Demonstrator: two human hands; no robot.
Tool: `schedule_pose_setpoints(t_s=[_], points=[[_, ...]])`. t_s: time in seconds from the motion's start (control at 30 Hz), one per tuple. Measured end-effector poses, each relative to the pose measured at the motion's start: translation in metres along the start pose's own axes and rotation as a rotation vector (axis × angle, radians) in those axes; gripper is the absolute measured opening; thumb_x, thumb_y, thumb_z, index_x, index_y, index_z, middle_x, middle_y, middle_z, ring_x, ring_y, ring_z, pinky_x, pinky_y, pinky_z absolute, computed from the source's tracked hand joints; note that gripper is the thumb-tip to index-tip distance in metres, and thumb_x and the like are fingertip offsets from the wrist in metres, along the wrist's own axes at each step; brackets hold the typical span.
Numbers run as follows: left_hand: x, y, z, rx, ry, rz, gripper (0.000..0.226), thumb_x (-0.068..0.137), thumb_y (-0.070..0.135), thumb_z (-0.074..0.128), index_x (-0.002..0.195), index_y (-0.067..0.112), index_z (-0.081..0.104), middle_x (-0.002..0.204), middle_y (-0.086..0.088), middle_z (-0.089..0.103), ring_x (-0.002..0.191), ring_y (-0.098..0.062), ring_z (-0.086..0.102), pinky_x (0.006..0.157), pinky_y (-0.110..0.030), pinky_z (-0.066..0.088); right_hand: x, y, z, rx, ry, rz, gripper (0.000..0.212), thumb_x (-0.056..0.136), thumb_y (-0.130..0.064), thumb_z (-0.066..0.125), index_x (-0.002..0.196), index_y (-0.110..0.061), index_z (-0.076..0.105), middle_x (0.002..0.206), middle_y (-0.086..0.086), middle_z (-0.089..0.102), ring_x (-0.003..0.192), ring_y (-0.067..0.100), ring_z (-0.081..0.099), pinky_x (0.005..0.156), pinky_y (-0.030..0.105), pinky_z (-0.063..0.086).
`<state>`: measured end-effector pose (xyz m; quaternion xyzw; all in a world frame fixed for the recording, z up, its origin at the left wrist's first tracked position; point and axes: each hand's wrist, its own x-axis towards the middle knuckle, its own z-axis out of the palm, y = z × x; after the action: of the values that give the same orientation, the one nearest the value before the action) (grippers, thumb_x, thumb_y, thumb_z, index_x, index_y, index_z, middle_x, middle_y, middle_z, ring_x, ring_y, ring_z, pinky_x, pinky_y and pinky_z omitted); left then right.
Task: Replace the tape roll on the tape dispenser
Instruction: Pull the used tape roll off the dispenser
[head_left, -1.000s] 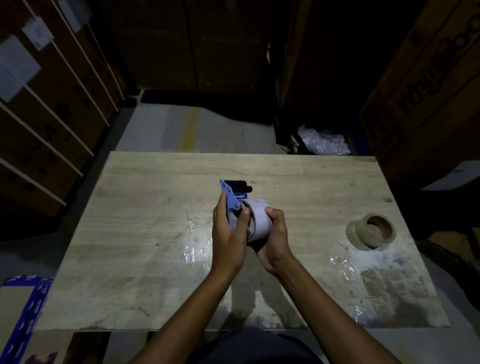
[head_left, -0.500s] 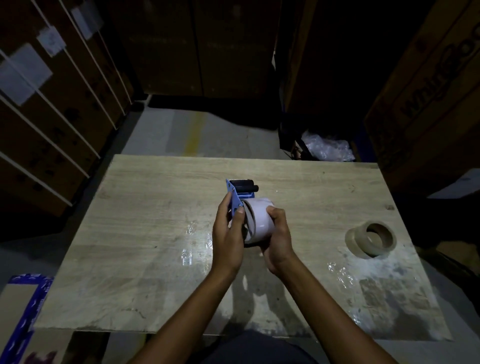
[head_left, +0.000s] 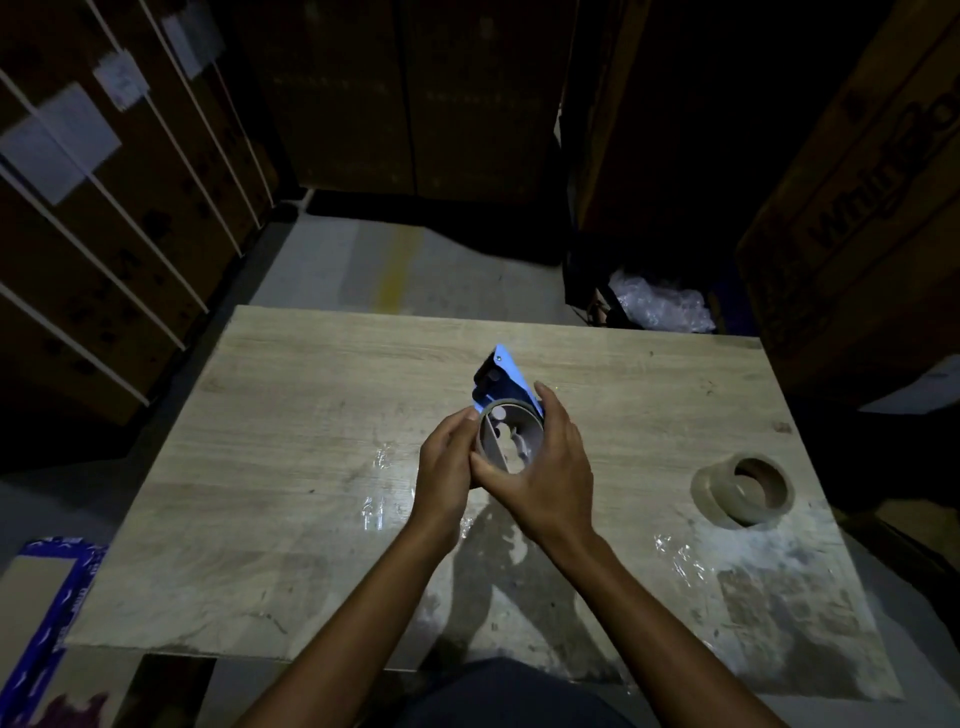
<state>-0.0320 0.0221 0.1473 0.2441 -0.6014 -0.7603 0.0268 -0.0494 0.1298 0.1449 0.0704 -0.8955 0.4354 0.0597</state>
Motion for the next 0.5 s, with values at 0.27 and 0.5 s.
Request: schedule_pose_setpoints(t_s=[0.27,0.5], points=[[0.015,-0.009,-0.015,0.042,-0.139,-0.045,0.017,0.094,0.031,0.065,0.100,0.023,0.078,0.103,-0.022,0.072,0.079,-0.033,0.066,0.072,-0.038,0.056,-0.002,0.017,0.012,-0.182,0.037,-0.117,0.096,0.066,-0.060,0.066,0.146,-0.013,0.041,0.125,-0.001,0.063,0.106,0.020,0.056,0.078,0.037,0.054],[0.025,-0.052,-0.042,0.069,-0.123,-0.109,0.029,0.096,0.026,0.062,0.098,-0.001,0.073,0.086,-0.017,0.071,0.069,-0.025,0.067,0.065,-0.035,0.059,-0.010,0.050,0.017,0.072,-0.274,0.026,0.080,0.084,-0.066,0.049,0.149,-0.020,0.039,0.141,-0.003,0.055,0.126,0.014,0.049,0.098,0.029,0.043]])
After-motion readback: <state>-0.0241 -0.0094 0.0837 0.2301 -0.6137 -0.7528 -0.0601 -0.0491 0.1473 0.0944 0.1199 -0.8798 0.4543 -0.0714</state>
